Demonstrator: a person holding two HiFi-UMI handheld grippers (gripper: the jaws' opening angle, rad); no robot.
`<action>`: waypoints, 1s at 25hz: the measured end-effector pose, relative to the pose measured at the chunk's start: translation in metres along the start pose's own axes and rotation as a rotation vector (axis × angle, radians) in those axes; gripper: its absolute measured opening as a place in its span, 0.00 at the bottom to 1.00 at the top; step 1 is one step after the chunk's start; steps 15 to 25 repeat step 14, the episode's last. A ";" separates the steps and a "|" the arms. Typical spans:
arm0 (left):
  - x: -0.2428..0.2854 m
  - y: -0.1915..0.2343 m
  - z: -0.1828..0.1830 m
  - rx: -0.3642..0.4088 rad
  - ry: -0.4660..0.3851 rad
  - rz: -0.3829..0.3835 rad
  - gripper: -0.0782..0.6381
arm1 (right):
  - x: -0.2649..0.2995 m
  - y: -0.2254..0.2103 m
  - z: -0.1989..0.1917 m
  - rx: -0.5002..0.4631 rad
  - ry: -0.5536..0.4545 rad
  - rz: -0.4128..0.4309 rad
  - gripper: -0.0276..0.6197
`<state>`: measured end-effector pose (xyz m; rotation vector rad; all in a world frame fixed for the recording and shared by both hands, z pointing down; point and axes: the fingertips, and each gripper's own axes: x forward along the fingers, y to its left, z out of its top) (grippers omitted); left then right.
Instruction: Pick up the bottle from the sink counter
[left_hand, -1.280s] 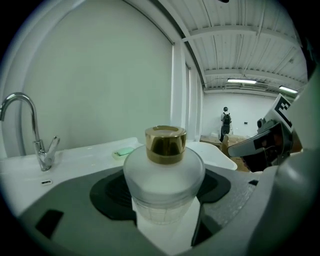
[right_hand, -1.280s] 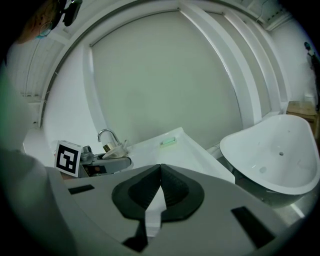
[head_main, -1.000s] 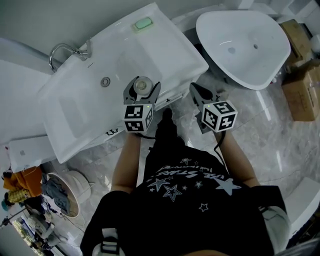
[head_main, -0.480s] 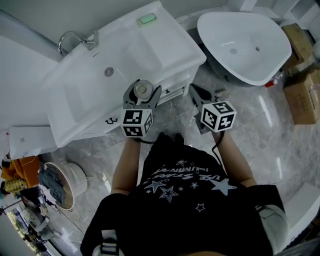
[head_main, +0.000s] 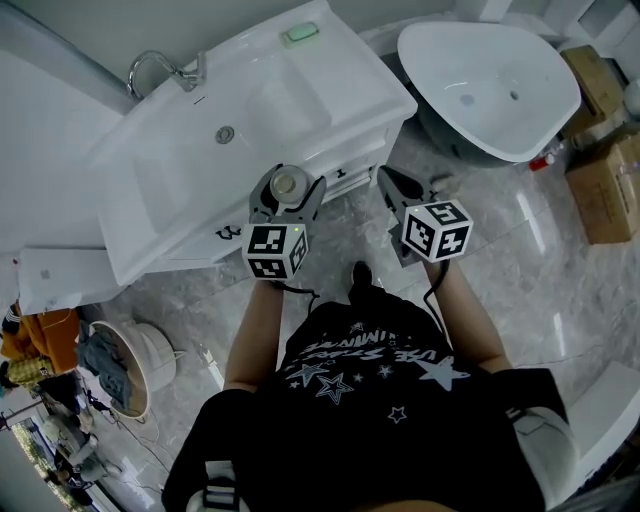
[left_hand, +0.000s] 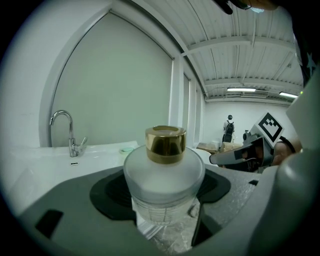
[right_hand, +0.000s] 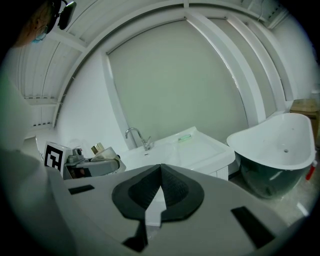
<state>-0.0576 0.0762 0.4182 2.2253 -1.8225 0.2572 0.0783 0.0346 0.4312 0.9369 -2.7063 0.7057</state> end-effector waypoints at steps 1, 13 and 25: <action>-0.006 0.000 -0.001 0.002 0.000 -0.003 0.59 | -0.002 0.006 -0.001 0.000 -0.002 -0.004 0.05; -0.091 0.007 -0.020 0.018 0.001 -0.037 0.59 | -0.039 0.085 -0.033 -0.014 -0.026 -0.039 0.05; -0.099 0.007 -0.023 0.018 0.002 -0.038 0.59 | -0.043 0.091 -0.037 -0.014 -0.026 -0.041 0.05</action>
